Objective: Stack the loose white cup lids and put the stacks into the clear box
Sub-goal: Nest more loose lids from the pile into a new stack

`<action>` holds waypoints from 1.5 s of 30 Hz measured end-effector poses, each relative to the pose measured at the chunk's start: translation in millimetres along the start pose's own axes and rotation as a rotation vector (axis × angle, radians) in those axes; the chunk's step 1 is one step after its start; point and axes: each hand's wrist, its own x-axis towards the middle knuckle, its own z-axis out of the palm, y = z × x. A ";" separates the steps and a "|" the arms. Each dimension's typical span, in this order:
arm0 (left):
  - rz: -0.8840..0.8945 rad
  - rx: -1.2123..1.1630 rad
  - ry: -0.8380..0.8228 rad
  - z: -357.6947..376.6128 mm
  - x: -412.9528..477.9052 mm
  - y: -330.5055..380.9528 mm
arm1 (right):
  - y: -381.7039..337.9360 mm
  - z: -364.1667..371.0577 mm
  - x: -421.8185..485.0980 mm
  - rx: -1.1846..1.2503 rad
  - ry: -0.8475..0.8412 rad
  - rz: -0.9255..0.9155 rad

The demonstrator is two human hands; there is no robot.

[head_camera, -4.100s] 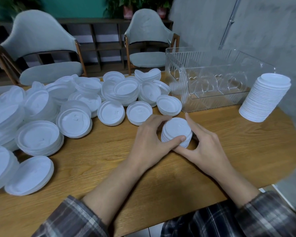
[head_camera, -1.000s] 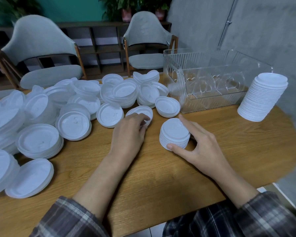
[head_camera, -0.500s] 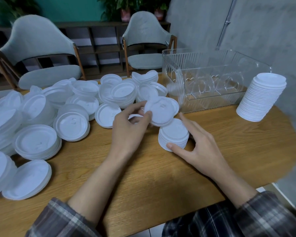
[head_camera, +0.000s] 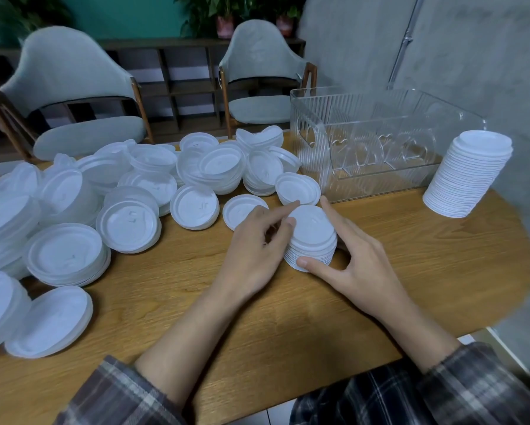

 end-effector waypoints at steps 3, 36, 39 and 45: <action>-0.004 0.001 -0.014 0.9 0.0 -1.2 | -1.3 -0.5 -0.3 0.003 0.004 0.004; 0.120 0.583 0.153 -28.8 12.0 -20.8 | -3.6 -1.3 -1.4 -0.033 0.010 0.061; 0.109 0.505 0.197 -29.8 11.8 -18.4 | -3.1 -1.3 -1.2 -0.039 0.014 0.053; 0.093 0.084 0.366 -26.3 10.2 4.1 | -3.5 -1.3 0.0 -0.040 0.016 0.025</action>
